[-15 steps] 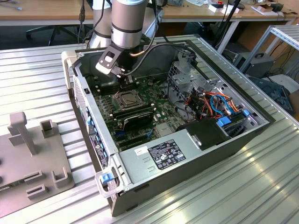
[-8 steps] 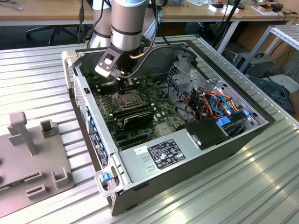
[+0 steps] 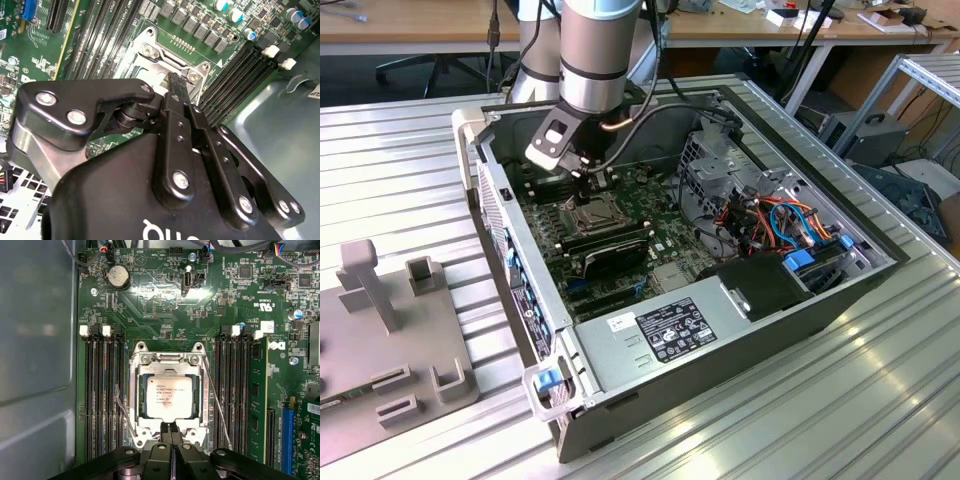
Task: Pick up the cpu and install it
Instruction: 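Install the first cpu locking lever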
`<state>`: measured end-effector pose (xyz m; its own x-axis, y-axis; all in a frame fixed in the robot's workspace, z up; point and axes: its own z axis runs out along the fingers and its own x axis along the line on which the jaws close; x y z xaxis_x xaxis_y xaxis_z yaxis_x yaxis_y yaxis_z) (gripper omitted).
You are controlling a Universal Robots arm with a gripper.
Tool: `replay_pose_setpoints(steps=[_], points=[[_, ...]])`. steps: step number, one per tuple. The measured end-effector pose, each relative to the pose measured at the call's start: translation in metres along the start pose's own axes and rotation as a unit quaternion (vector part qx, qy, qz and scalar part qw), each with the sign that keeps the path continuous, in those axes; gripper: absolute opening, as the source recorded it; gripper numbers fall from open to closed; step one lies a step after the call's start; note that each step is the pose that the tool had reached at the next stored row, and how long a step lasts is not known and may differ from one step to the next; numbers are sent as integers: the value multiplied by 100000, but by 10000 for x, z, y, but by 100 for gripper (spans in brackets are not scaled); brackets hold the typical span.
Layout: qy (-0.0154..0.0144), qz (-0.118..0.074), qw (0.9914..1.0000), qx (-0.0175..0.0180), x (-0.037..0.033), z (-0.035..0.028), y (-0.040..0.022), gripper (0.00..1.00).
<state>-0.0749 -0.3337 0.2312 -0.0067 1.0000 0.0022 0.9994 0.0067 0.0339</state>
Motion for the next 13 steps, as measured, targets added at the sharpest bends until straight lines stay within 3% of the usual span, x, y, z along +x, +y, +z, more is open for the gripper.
replay_pose_setpoints(steps=[2, 6, 7, 9, 10, 13], points=[[108, -3040, 99954, 5, 0, 2, 0, 11], [278, -8042, 99676, 16, 0, 5, 0, 11], [354, -10293, 99468, 25, 0, 6, 0, 11], [416, -12185, 99254, 27, 0, 7, 0, 11], [461, -13564, 99075, 29, 0, 8, 0, 11], [556, -16233, 98672, 35, 0, 10, 0, 11]])
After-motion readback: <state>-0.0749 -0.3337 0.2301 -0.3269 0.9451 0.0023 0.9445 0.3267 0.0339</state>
